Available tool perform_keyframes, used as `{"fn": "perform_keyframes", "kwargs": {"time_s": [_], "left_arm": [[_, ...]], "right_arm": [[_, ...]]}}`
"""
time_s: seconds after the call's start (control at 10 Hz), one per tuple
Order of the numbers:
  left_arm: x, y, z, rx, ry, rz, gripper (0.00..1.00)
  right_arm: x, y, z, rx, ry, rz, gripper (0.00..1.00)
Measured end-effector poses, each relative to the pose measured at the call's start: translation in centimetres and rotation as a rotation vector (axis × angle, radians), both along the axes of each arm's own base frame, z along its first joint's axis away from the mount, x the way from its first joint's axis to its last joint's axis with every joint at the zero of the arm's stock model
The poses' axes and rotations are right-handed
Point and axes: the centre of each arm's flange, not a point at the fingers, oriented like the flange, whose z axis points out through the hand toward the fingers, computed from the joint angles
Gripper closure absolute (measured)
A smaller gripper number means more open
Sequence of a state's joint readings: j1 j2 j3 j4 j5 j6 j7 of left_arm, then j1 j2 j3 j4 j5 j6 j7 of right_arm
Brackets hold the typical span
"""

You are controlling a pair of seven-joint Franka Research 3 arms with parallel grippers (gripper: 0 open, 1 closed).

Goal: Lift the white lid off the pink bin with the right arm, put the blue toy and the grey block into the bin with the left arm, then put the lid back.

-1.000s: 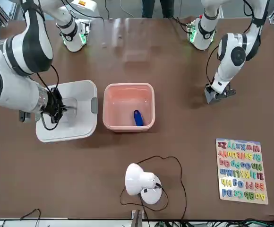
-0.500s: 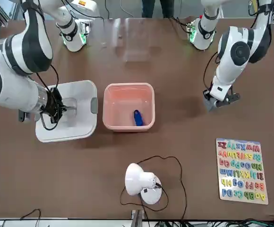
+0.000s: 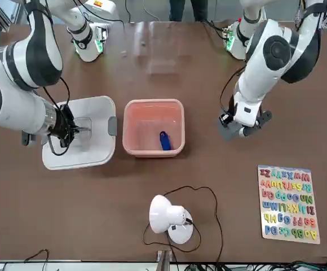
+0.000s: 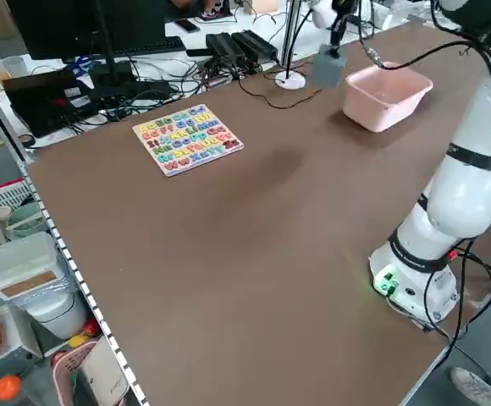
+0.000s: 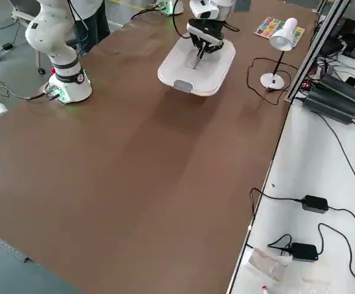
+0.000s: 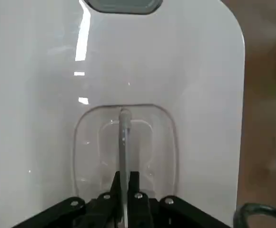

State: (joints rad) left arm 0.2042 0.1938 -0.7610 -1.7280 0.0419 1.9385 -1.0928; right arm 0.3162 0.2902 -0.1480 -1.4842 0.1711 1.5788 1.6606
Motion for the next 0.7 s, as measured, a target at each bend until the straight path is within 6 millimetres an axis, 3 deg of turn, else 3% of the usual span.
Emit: {"fn": "perform_keyframes", "kwargs": {"time_s": [0.2, 0.4, 0.5, 0.7], "left_arm": [[-2.6, -9.5, 0.9, -0.063, 0.016, 0.022, 0.74], [-4.8, -16.7, -1.5, -0.053, 0.031, 0.020, 0.74], [-5.1, -18.7, -3.6, -0.043, 0.055, 0.022, 0.74], [-4.5, -20.6, -7.9, -0.008, 0.070, 0.036, 0.74]], "right_arm": [[0.0, 0.0, 0.1, 0.000, -0.002, 0.000, 0.93], [0.0, 0.0, 0.2, 0.001, -0.004, 0.000, 0.93], [0.1, 0.0, 0.2, 0.001, -0.004, -0.001, 0.93], [0.1, -0.1, 0.2, 0.001, -0.005, -0.001, 0.93]]}}
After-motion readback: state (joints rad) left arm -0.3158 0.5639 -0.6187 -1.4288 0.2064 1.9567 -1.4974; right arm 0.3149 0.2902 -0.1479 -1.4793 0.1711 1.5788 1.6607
